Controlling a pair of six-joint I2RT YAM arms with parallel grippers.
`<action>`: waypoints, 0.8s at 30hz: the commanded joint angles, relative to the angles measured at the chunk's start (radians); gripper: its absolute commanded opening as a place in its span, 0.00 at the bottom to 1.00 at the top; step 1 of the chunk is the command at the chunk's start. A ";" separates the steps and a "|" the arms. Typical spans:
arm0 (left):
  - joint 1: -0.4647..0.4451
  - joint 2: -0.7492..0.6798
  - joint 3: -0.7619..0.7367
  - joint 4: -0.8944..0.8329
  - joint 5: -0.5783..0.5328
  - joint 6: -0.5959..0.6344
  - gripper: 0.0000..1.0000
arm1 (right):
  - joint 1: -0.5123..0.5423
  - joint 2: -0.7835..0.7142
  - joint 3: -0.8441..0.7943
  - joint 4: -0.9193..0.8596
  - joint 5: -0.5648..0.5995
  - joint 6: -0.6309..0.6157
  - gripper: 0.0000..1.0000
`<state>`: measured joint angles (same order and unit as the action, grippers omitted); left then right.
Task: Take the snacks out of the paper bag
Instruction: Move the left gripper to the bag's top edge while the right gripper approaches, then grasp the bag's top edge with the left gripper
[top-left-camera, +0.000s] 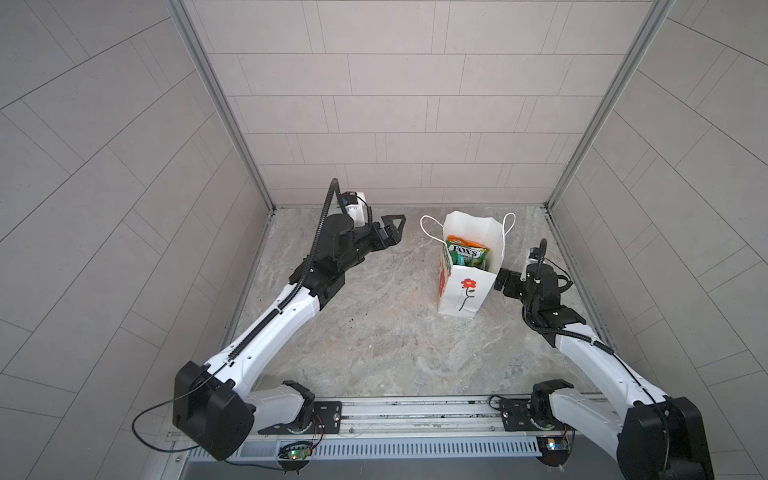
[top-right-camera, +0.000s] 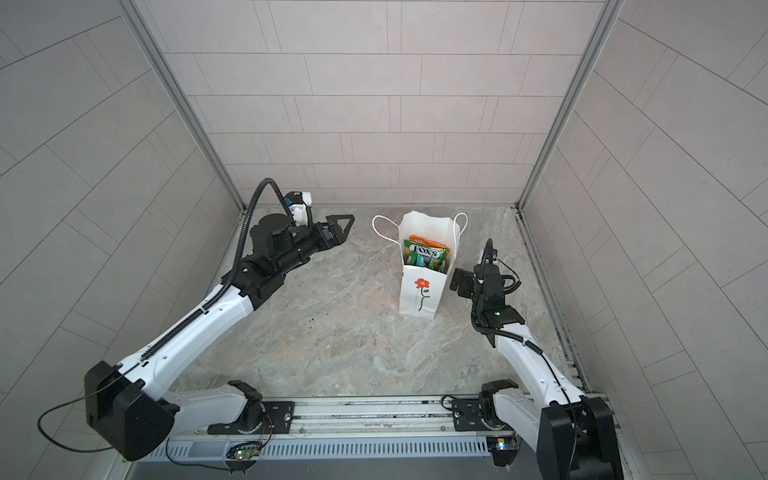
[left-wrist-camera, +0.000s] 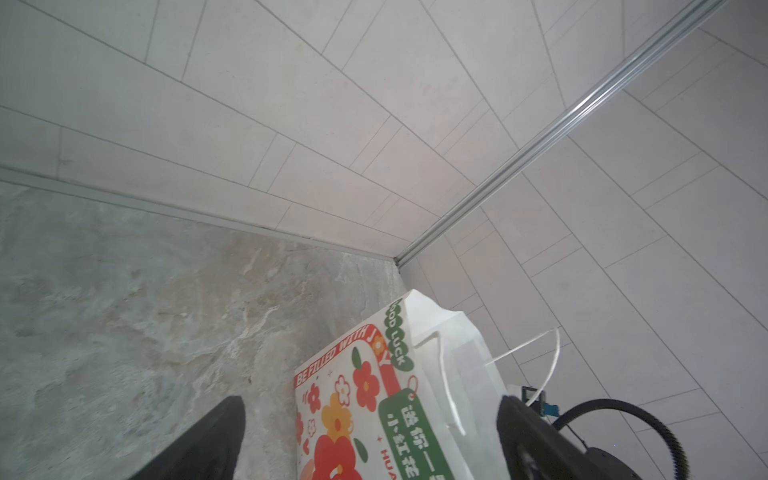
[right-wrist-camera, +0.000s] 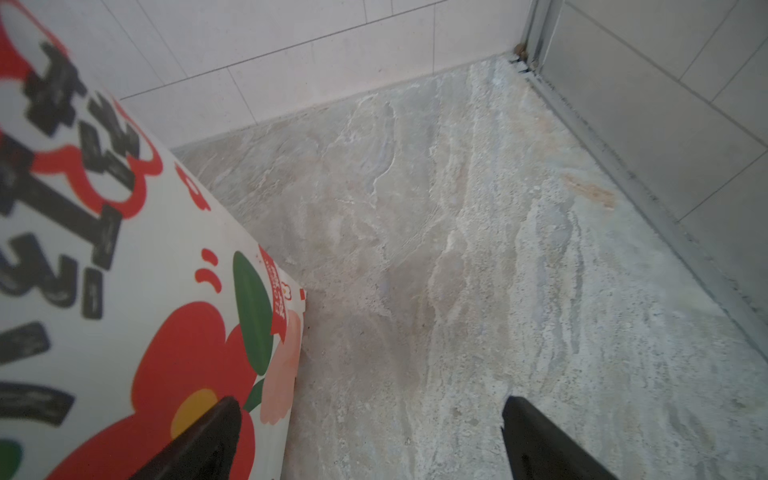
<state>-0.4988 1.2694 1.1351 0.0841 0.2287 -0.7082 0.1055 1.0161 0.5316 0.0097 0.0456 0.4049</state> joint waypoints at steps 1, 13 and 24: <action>-0.035 0.067 0.065 0.065 0.025 -0.046 1.00 | 0.001 0.015 0.000 -0.002 -0.095 0.008 0.99; -0.110 0.244 0.190 0.106 0.036 -0.132 0.81 | 0.002 0.062 0.003 0.005 -0.110 0.005 1.00; -0.111 0.326 0.241 0.131 0.075 -0.192 0.50 | 0.002 0.060 -0.003 0.009 -0.109 0.005 0.99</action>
<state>-0.6037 1.5764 1.3441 0.1829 0.2737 -0.8761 0.1055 1.0824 0.5316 0.0135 -0.0635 0.4046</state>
